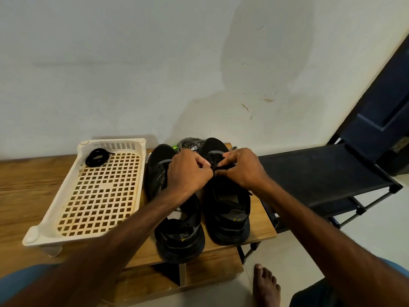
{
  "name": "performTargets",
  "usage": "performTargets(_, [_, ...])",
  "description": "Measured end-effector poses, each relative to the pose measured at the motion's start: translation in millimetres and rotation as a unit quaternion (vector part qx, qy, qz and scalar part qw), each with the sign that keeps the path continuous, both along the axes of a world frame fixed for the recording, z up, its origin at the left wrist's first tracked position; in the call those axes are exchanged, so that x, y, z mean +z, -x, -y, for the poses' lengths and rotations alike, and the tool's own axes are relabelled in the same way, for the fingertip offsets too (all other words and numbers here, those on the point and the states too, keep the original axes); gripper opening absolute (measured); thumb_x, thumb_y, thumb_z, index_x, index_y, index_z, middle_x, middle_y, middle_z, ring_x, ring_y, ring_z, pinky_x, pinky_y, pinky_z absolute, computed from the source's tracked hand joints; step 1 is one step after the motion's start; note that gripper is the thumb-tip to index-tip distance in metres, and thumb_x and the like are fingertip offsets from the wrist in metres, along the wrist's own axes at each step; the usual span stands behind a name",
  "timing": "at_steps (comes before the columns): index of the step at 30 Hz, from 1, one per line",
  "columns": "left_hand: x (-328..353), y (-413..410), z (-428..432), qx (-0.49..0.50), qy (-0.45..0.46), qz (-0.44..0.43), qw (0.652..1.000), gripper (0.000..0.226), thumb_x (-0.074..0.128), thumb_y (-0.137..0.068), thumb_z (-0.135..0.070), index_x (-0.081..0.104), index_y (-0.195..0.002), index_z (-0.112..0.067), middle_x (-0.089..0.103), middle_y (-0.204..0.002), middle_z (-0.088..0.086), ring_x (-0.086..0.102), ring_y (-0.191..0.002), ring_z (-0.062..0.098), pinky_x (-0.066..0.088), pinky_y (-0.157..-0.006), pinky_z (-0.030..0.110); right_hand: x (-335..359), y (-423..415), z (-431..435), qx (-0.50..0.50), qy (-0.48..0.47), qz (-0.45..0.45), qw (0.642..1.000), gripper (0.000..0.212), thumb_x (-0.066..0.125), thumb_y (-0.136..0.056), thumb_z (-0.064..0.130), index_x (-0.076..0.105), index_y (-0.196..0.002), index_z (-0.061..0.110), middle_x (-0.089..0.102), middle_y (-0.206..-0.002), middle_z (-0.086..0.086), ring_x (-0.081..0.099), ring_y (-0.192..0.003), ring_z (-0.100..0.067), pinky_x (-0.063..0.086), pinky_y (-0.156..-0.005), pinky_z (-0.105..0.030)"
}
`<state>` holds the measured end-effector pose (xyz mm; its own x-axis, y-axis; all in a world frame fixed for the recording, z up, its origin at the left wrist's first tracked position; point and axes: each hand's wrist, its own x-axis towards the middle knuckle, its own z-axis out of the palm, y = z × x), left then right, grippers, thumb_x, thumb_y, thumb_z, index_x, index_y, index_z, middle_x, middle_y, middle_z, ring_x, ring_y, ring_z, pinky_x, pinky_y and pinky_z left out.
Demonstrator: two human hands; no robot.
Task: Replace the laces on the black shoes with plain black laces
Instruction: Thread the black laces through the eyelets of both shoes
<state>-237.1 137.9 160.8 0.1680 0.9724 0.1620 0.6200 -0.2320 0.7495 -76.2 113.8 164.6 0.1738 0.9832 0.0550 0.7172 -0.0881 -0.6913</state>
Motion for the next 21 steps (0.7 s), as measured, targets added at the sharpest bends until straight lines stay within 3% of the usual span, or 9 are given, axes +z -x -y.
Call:
performTargets(3, [1.9, -0.6, 0.7, 0.026, 0.000, 0.023, 0.999, 0.024, 0.066, -0.085, -0.021, 0.070, -0.062, -0.020, 0.073, -0.067, 0.002, 0.072, -0.071, 0.022, 0.061, -0.076, 0.039, -0.2, -5.6, -1.9, 0.021, 0.004, 0.045, 0.999, 0.016, 0.082, -0.084, 0.015, 0.082, -0.101, 0.015, 0.069, -0.123, -0.001, 0.056, -0.106, -0.006, 0.040, -0.077, -0.007])
performTargets(6, [9.6, 5.3, -9.0, 0.050, 0.055, 0.183, 0.980, 0.031, 0.054, -0.095, -0.017, 0.071, -0.073, -0.004, 0.075, -0.076, 0.015, 0.075, -0.075, 0.028, 0.061, -0.081, 0.044, 2.2, -11.7, -0.7, 0.039, 0.003, 0.030, 0.999, 0.016, 0.080, -0.087, 0.016, 0.081, -0.103, 0.015, 0.068, -0.128, -0.003, 0.057, -0.118, -0.010, 0.043, -0.093, -0.023])
performTargets(9, [26.5, 15.1, -21.0, 0.045, 0.178, 0.462, 0.868, 0.025, 0.042, -0.097, -0.013, 0.060, -0.080, -0.005, 0.077, -0.093, 0.015, 0.077, -0.084, 0.027, 0.063, -0.077, 0.037, 8.1, -15.6, 0.3, 0.068, 0.015, 0.015, 0.997, 0.014, 0.077, -0.090, 0.016, 0.081, -0.103, 0.014, 0.072, -0.120, -0.002, 0.058, -0.106, -0.001, 0.045, -0.090, -0.020])
performTargets(12, [34.1, 26.0, -29.1, -0.006, 0.218, 0.594, 0.774, 0.021, 0.038, -0.094, -0.016, 0.051, -0.079, -0.015, 0.060, -0.063, -0.002, 0.064, -0.053, 0.019, 0.051, -0.049, 0.025, 17.5, -23.7, 1.0, 0.069, 0.021, -0.024, 0.997, 0.009, 0.072, -0.094, 0.016, 0.080, -0.099, 0.015, 0.077, -0.102, 0.000, 0.068, -0.088, -0.003, 0.058, -0.086, -0.028])
performTargets(14, [31.5, 25.3, -30.0, -0.037, 0.196, 0.494, 0.846, 0.023, 0.039, -0.097, -0.019, 0.053, -0.078, -0.019, 0.050, -0.057, -0.009, 0.041, -0.043, 0.012, 0.032, -0.042, 0.020, 23.2, -31.4, 1.2, 0.048, -0.017, -0.025, 0.998, 0.011, 0.070, -0.095, 0.018, 0.078, -0.090, 0.021, 0.076, -0.086, 0.007, 0.069, -0.078, 0.001, 0.056, -0.077, -0.023])
performTargets(16, [24.4, 19.7, -24.5, -0.058, 0.078, 0.211, 0.973, 0.023, 0.046, -0.099, -0.022, 0.064, -0.085, -0.020, 0.063, -0.065, -0.011, 0.050, -0.056, 0.011, 0.037, -0.054, 0.024, 26.9, -37.0, 0.7, 0.019, -0.069, -0.008, 0.997, 0.014, 0.068, -0.096, 0.018, 0.075, -0.087, 0.027, 0.074, -0.080, 0.011, 0.068, -0.077, 0.005, 0.051, -0.072, -0.015])
performTargets(17, [17.6, 16.2, -22.0, -0.070, -0.005, 0.043, 0.997, 0.020, 0.050, -0.099, -0.026, 0.068, -0.090, -0.023, 0.069, -0.074, -0.012, 0.057, -0.066, 0.009, 0.041, -0.063, 0.026, 27.8, -38.6, 0.7, 0.007, -0.087, -0.008, 0.996, 0.012, 0.067, -0.096, 0.018, 0.075, -0.090, 0.025, 0.074, -0.079, 0.011, 0.069, -0.076, 0.004, 0.051, -0.070, -0.012])
performTargets(19, [8.6, 10.5, -13.7, -0.087, -0.114, -0.175, 0.974, 0.015, 0.056, -0.097, -0.033, 0.070, -0.097, -0.029, 0.072, -0.090, -0.012, 0.063, -0.081, 0.009, 0.045, -0.075, 0.028, 27.8, -39.5, 1.5, -0.002, -0.101, -0.015, 0.995, 0.009, 0.066, -0.097, 0.019, 0.075, -0.095, 0.020, 0.074, -0.077, 0.009, 0.069, -0.071, 0.003, 0.049, -0.064, -0.008])
performTargets(21, [10.5, 9.3, -9.1, -0.091, -0.122, -0.208, 0.966, 0.015, 0.062, -0.092, -0.037, 0.074, -0.098, -0.030, 0.074, -0.092, -0.012, 0.068, -0.088, 0.011, 0.050, -0.080, 0.031, 27.0, -39.0, 2.4, 0.000, -0.099, -0.013, 0.995, 0.009, 0.066, -0.097, 0.020, 0.075, -0.097, 0.019, 0.072, -0.076, 0.012, 0.067, -0.068, 0.007, 0.046, -0.061, -0.007])
